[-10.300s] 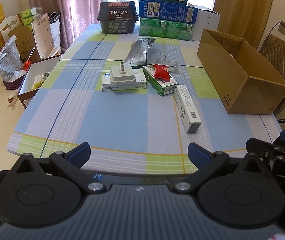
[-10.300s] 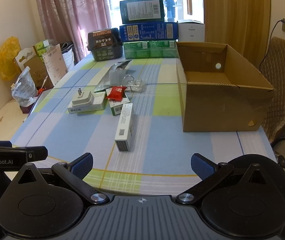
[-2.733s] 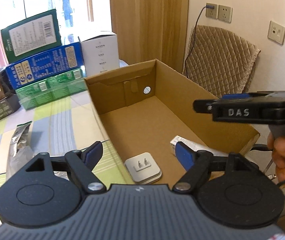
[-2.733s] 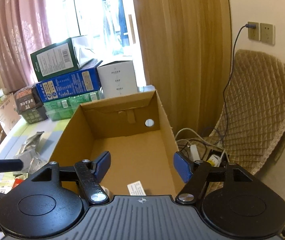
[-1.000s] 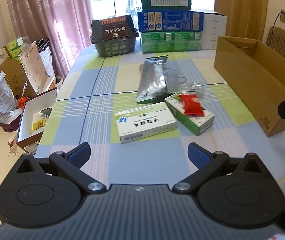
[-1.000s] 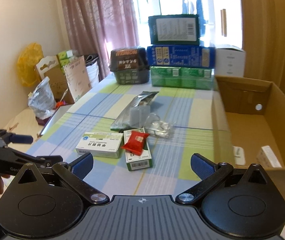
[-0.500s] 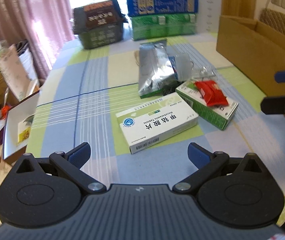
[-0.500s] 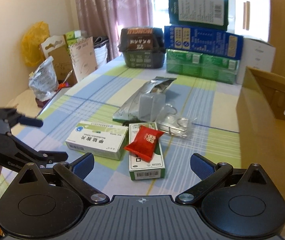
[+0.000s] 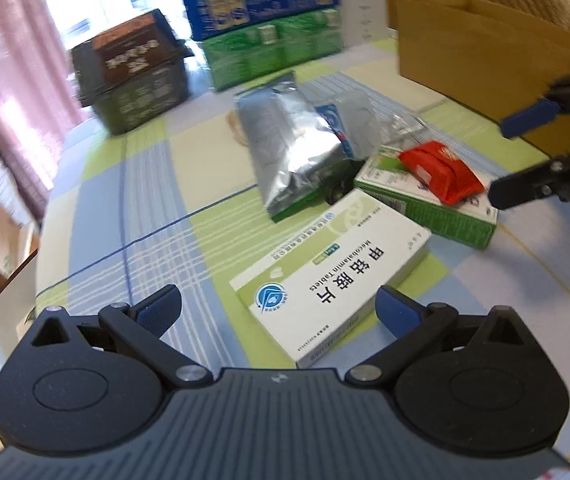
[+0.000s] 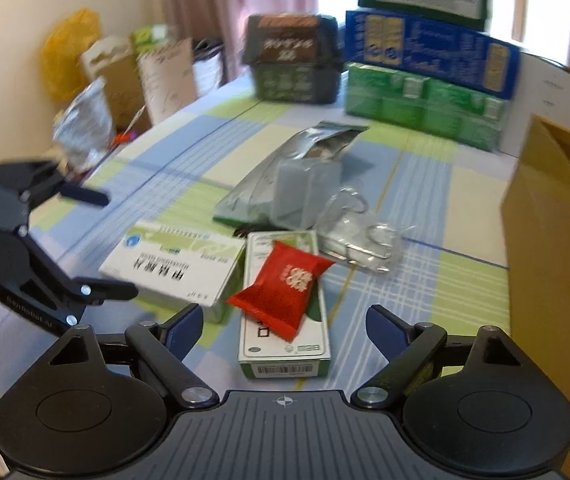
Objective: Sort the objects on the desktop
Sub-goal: 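Grasp the red candy packet with the right tool while the left tool grasps the white Mecobalamin box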
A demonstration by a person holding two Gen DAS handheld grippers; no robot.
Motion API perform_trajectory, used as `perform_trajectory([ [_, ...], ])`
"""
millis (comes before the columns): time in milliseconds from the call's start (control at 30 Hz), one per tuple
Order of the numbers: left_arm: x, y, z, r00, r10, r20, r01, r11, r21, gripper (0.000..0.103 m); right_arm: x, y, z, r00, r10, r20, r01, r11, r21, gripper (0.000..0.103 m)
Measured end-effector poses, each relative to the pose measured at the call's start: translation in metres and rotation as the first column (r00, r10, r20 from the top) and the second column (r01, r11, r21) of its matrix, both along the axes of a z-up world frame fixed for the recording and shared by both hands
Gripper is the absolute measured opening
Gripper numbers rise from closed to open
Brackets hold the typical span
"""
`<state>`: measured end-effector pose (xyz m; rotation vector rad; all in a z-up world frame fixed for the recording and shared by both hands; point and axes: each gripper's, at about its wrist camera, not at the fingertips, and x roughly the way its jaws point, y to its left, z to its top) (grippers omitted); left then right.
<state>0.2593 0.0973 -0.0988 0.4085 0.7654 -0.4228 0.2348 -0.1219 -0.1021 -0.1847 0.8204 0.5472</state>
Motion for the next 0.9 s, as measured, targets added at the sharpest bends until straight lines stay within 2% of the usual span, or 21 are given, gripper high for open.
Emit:
perform_trajectory([
  [167,0.008,-0.002,-0.004,0.989,-0.145,-0.002,0.144,0.987,0.066,0.102,0.015,0.003,-0.002,0.999,0.024,-0.034,-0.024,0.999,-0.024,0.081],
  [300,0.019,-0.003,0.000,0.977,-0.213,-0.029,0.215,0.975,0.065,0.101,0.030,0.010,-0.002,0.997,0.051,-0.050,-0.053,0.998,-0.039,0.073],
  [567,0.041,-0.013,0.000,0.912,-0.380,-0.154,0.397,0.912,0.104,0.101,0.055,0.019,-0.008,0.993,0.065,-0.102,-0.070,0.996,-0.047,0.060],
  [733,0.051,-0.015,-0.005,0.874,-0.436,-0.214,0.463,0.881,0.097,0.101,0.063,0.015,-0.010,0.988,0.047,-0.146,-0.047,0.999,0.001,0.053],
  [800,0.054,-0.016,-0.007,0.866,-0.443,-0.232,0.471,0.878,0.083,0.101,0.063,0.015,-0.009,0.988,0.044,-0.147,-0.045,0.999,-0.008,0.050],
  [900,0.057,-0.019,-0.012,0.856,-0.447,-0.262,0.478,0.876,0.068,0.094,0.063,0.014,-0.007,0.989,0.033,-0.143,-0.036,0.999,-0.016,0.041],
])
